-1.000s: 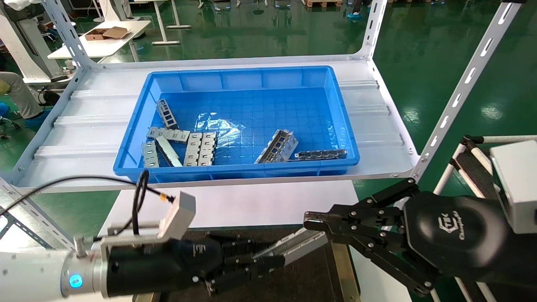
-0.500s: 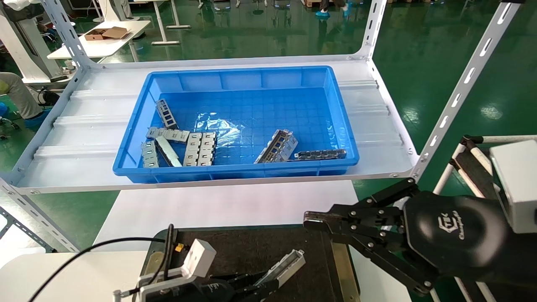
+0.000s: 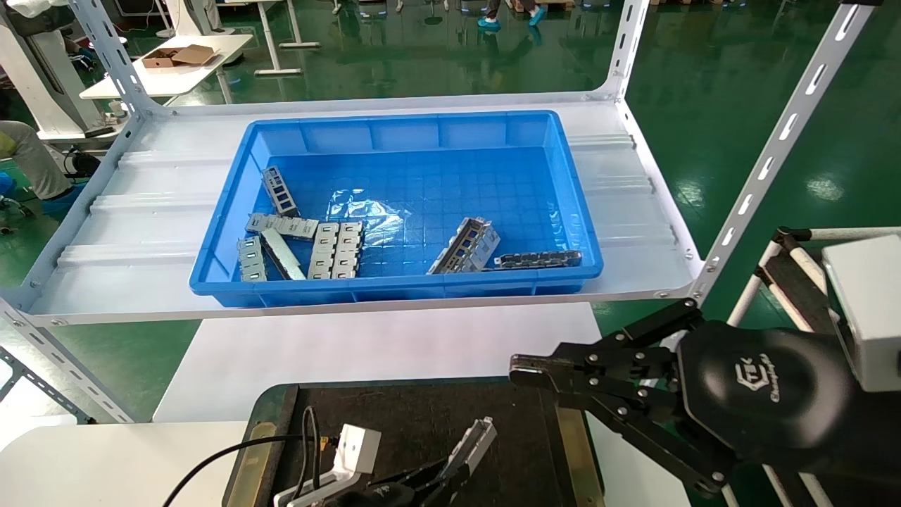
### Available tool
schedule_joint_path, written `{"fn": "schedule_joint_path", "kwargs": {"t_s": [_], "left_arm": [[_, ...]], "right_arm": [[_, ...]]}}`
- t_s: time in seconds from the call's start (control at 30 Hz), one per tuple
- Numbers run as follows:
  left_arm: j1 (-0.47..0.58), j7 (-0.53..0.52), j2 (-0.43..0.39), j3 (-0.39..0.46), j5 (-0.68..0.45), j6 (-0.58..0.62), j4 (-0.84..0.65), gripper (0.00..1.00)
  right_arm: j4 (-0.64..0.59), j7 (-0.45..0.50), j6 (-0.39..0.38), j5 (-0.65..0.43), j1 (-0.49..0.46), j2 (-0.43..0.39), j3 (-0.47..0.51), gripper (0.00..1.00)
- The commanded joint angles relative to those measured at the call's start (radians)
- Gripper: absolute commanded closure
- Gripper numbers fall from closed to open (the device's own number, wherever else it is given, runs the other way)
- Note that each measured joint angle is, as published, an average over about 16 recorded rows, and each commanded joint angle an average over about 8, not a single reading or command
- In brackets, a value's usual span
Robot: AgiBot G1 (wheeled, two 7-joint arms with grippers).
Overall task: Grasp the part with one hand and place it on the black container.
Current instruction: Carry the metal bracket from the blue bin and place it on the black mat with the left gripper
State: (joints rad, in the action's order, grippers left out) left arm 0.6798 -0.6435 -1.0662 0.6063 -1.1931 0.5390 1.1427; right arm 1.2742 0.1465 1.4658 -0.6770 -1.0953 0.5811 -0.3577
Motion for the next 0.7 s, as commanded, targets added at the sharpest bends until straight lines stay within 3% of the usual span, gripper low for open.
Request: {"fn": "schedule_joint_path", "kwargs": {"t_s": [0.03,0.7], "left_arm": [[-0.011,-0.015,-0.018,0.003,-0.009,-0.043,-0.003,1.00],[-0.021,-0.057,-0.186,0.030,-0.088,-0.336,-0.096,1.00]], "right_arm": [[0.000,0.000,0.000,0.000,0.000,0.000,0.000,1.00],[0.000,0.000,0.000,0.000,0.000,0.000,0.000,1.00]]}}
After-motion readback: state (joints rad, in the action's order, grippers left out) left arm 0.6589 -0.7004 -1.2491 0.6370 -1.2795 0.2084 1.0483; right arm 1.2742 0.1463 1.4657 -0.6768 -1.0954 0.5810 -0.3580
